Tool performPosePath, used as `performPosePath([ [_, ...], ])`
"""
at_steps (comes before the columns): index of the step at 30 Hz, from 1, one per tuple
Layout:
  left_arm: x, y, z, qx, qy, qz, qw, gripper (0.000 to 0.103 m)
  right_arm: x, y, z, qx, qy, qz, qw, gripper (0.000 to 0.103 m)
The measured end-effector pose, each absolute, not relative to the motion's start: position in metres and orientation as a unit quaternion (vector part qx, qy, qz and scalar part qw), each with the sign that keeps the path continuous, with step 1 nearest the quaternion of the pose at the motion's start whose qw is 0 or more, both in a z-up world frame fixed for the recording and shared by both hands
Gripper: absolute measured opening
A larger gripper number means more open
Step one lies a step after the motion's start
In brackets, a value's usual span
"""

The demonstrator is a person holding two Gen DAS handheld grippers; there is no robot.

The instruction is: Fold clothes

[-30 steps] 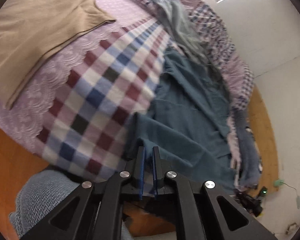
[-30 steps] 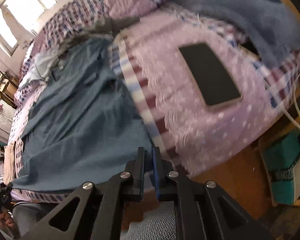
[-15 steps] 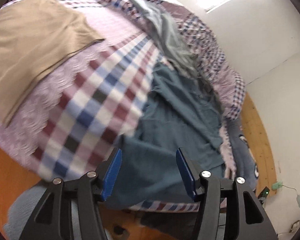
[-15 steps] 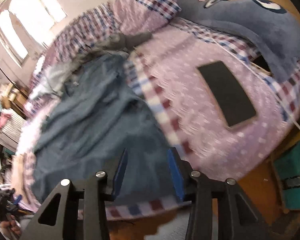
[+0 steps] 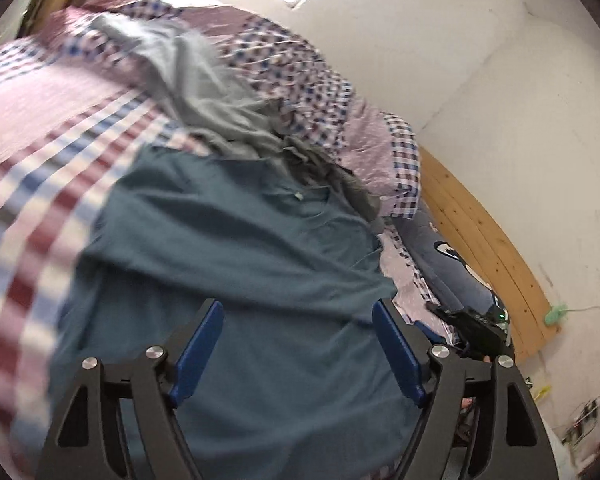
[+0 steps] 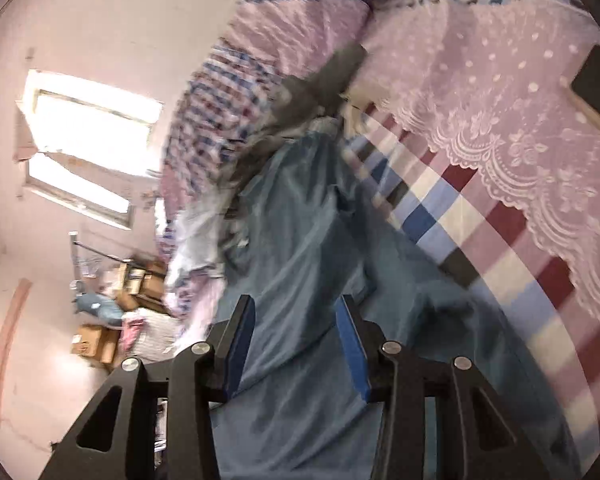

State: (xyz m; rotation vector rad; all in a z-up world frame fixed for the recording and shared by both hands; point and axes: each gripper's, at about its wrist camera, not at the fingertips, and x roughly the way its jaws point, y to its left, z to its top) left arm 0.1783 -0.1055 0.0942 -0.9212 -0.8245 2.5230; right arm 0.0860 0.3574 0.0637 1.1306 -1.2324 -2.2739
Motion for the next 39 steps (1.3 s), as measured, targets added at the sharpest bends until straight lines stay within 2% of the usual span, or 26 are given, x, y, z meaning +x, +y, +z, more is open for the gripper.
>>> performPosePath([
  [7,0.148,-0.084,0.066,-0.33,-0.249,0.895,0.167,0.081,0.053,0.338,0.045,0.43,-0.394,-0.806,0.106,0.046],
  [16,0.151,-0.076,0.064,-0.327,-0.229,0.9,0.174,0.081,0.049,0.323,0.039,0.432,-0.356,-0.827,0.057,0.046],
  [19,0.149,-0.088,0.062,-0.332,-0.254,0.892,0.171,0.081,0.047,0.316,0.039,0.432,-0.345,-0.831,0.054,0.043],
  [20,0.149,-0.094,0.063,-0.329,-0.266,0.89,0.167,0.081,0.047,0.315,0.039,0.435,-0.338,-0.833,0.049,0.037],
  [21,0.149,-0.101,0.064,-0.326,-0.279,0.888,0.163,0.081,0.047,0.314,0.04,0.439,-0.331,-0.834,0.044,0.02],
  [22,0.149,-0.108,0.065,-0.322,-0.292,0.886,0.159,0.081,0.048,0.313,0.04,0.442,-0.324,-0.836,0.039,0.012],
  [23,0.149,-0.115,0.066,-0.318,-0.304,0.884,0.154,0.081,0.048,0.311,0.04,0.445,-0.317,-0.837,0.034,0.009],
  [29,0.156,-0.17,0.078,-0.28,-0.368,0.879,0.114,0.081,0.05,0.273,0.073,0.434,-0.224,-0.872,0.03,0.007],
  [33,0.165,-0.22,0.08,-0.253,-0.424,0.866,0.075,0.081,0.041,0.21,0.111,0.422,-0.17,-0.887,0.081,0.007],
  [39,0.196,-0.301,0.072,-0.193,-0.499,0.844,-0.027,0.081,0.027,0.057,0.166,0.402,-0.095,-0.887,0.205,0.006],
])
